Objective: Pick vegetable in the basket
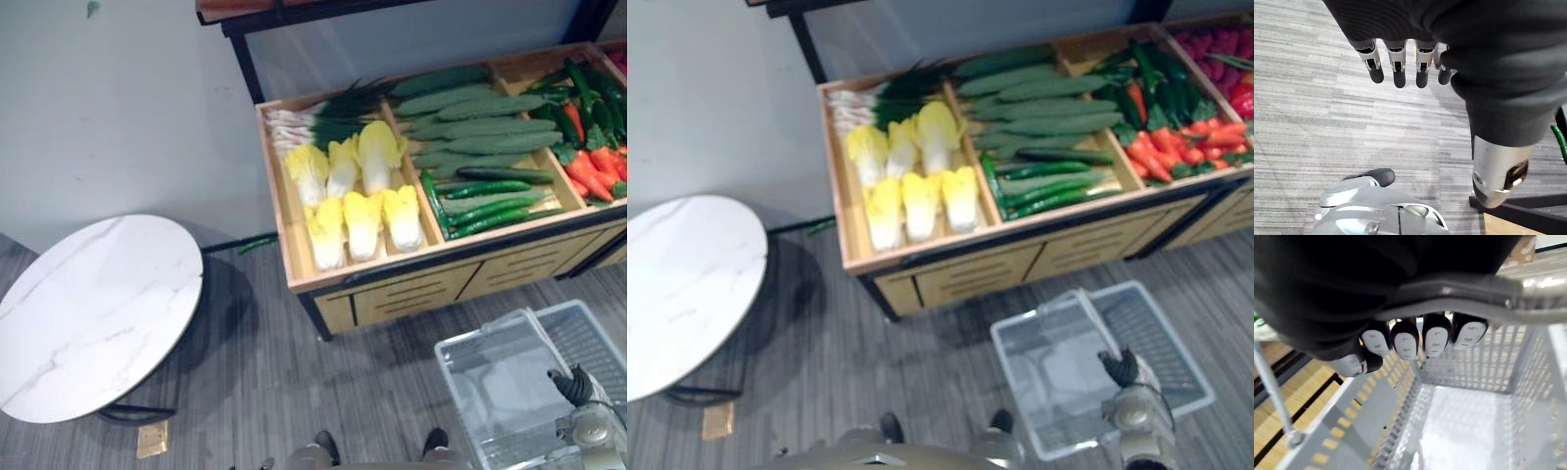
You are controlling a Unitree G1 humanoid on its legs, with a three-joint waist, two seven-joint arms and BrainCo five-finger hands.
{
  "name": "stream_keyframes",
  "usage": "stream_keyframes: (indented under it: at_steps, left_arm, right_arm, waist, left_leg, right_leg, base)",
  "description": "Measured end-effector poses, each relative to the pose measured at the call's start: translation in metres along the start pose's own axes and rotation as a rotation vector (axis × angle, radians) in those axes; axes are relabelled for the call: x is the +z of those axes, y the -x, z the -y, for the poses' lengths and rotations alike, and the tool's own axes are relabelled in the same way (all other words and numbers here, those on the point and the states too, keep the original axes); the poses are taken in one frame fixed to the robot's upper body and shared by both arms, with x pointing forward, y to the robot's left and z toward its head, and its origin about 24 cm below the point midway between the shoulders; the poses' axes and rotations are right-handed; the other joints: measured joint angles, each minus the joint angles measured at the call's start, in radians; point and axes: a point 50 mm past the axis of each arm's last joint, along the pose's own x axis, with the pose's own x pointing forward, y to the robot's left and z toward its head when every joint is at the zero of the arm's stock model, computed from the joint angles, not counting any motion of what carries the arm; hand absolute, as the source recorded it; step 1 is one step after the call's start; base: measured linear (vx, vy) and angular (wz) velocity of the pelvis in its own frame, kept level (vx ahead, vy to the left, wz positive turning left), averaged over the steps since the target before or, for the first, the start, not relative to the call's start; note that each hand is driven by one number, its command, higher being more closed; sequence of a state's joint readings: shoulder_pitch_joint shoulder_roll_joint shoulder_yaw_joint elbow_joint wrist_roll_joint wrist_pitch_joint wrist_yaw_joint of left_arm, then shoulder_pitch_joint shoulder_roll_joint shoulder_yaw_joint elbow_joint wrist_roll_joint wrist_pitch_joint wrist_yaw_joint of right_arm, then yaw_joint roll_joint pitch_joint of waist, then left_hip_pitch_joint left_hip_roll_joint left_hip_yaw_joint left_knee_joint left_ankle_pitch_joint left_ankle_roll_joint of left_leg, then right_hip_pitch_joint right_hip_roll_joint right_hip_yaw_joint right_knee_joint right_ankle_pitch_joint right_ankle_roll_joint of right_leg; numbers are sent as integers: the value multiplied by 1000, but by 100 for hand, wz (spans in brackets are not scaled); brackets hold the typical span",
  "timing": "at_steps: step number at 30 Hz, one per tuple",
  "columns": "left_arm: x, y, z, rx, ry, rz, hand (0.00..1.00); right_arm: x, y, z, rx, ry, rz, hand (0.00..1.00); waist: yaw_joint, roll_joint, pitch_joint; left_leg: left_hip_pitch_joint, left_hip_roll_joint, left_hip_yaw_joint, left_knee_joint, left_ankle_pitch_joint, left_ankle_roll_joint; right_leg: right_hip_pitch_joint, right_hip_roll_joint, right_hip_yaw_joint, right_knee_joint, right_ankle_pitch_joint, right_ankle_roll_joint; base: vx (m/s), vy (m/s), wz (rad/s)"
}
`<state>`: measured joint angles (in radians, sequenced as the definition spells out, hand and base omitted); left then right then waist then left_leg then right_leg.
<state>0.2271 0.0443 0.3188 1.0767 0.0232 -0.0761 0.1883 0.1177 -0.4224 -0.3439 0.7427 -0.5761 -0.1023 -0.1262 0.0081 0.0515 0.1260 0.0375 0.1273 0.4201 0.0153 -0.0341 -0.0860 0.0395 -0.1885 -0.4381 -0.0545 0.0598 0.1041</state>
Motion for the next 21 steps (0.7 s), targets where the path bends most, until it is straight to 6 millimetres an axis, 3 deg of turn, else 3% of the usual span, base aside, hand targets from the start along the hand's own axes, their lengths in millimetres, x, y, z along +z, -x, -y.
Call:
stream_keyframes:
  at_steps: [2,3,4,5,7,9,12,15,16,18,21]
  left_arm:
    - [0,0,1,-4,-1,-1,0]
    - [1,-1,2,-11,-3,1,0]
    - [2,-1,2,-15,-5,3,0]
    - [2,-1,2,-26,-29,3,0]
    - [2,-1,3,-42,-69,8,0]
    - [11,-4,-6,-35,-130,40,0]
    - [37,-9,-12,-11,-132,113,0]
    - [80,-12,-13,21,-92,241,0]
    - [96,-12,-12,28,-69,293,0]
    - [129,-5,-14,68,6,426,0]
    - [155,7,-23,134,128,552,0]
  right_arm:
    - [-4,1,-2,10,-17,-16,100]
    - [-6,2,-3,13,-25,-22,100]
    - [-7,2,-3,12,-25,-24,100]
    - [-9,2,1,-6,-33,-33,100]
    - [-11,1,4,-9,-27,-47,100]
    - [-12,4,-7,24,-32,-57,100]
    - [-18,9,-20,66,-39,-86,100]
    - [-19,13,-31,90,-57,-96,100]
    - [-21,15,-33,98,-57,-107,100]
    - [-22,17,-39,111,-70,-117,100]
    - [-24,20,-45,119,-96,-129,100]
  waist:
    - [-5,7,-1]
    - [-7,6,0]
    - [-9,2,2]
    - [-13,-19,4]
    - [-19,-26,7]
    - [-37,-43,5]
    - [-33,-49,7]
    - [-36,-59,12]
    - [-35,-51,8]
    - [-35,-66,13]
    - [-33,-77,7]
  left_leg:
    - [18,-1,0,-15,-4,-1]
    - [23,-2,1,-13,-14,0]
    - [30,-6,3,-12,-20,-1]
    - [52,-19,5,-15,-43,6]
    - [72,-28,6,-21,-55,7]
    - [94,-32,-15,-42,-54,8]
    - [100,-19,-23,-50,-40,4]
    - [65,-25,-53,-58,-14,11]
    - [53,-29,-72,-59,-5,14]
    - [32,-37,-100,-60,2,13]
    - [-1,-29,-109,-55,13,4]
  right_leg:
    - [-9,-2,11,31,-14,-7]
    - [-40,-21,21,114,-59,-2]
    - [-59,-35,30,164,-84,0]
    - [-91,-76,52,278,-135,16]
    - [-132,-101,98,402,-150,24]
    - [-197,-100,216,538,-133,35]
    - [-192,-88,225,504,-120,24]
    - [-170,-73,227,423,-119,23]
    - [-150,-67,225,375,-119,23]
    - [-84,-59,201,237,-119,24]
    - [-70,-43,184,162,-119,24]
  base:
    - [-10,-1,-18]
    - [-8,27,-12]
    - [4,56,-12]
    - [-12,40,-12]
    - [-32,43,-8]
    - [24,57,9]
    - [113,-1,3]
    - [82,-27,20]
    - [66,-59,26]
    - [48,-58,28]
    - [34,-74,12]
